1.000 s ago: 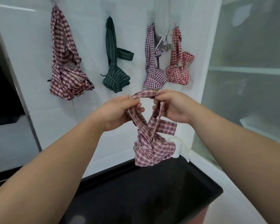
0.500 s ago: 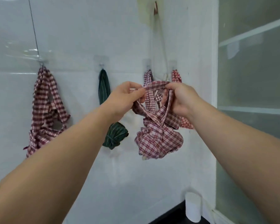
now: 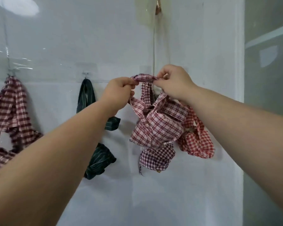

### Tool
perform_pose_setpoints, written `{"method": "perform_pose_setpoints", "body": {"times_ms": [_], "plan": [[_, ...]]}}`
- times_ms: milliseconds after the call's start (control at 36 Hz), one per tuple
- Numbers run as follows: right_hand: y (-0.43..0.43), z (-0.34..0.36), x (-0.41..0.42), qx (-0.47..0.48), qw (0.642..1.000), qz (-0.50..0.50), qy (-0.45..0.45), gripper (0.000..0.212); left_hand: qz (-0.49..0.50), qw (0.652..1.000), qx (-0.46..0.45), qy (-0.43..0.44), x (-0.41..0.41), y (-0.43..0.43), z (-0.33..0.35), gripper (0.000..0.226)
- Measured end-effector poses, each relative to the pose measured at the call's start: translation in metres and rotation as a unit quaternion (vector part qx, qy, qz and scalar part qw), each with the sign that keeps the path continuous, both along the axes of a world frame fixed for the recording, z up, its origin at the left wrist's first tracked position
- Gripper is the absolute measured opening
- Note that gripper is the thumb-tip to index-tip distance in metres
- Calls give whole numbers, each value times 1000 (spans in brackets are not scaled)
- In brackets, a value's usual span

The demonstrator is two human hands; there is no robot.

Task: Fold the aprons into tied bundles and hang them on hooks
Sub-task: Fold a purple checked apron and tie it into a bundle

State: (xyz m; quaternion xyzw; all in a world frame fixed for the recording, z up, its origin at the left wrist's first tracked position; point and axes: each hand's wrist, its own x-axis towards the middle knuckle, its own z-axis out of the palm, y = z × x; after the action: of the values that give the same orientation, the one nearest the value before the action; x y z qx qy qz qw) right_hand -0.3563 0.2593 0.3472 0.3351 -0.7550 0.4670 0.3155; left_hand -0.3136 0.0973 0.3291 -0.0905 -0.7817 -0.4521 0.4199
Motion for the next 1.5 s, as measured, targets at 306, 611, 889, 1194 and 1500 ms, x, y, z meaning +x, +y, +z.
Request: {"method": "perform_pose_setpoints", "body": {"times_ms": [306, 611, 889, 1194, 1500], "plan": [[-22, 13, -16, 38, 998, -39, 34, 12, 35, 999, 2, -16, -18, -6, 11, 27], [-65, 9, -3, 33, 997, 42, 50, 8, 70, 998, -6, -1, 26, -42, 1, 30], [-64, 34, 3, -57, 996, 51, 52, 3, 27, 999, -39, 6, 33, -45, 32, 43], [-13, 115, -25, -106, 988, 17, 115, 34, 12, 995, -39, 89, -8, 11, 123, 41], [13, 215, -79, -134, 979, -9, 151, 23, 3, 993, 4, 115, -60, 44, 214, 41]]}}
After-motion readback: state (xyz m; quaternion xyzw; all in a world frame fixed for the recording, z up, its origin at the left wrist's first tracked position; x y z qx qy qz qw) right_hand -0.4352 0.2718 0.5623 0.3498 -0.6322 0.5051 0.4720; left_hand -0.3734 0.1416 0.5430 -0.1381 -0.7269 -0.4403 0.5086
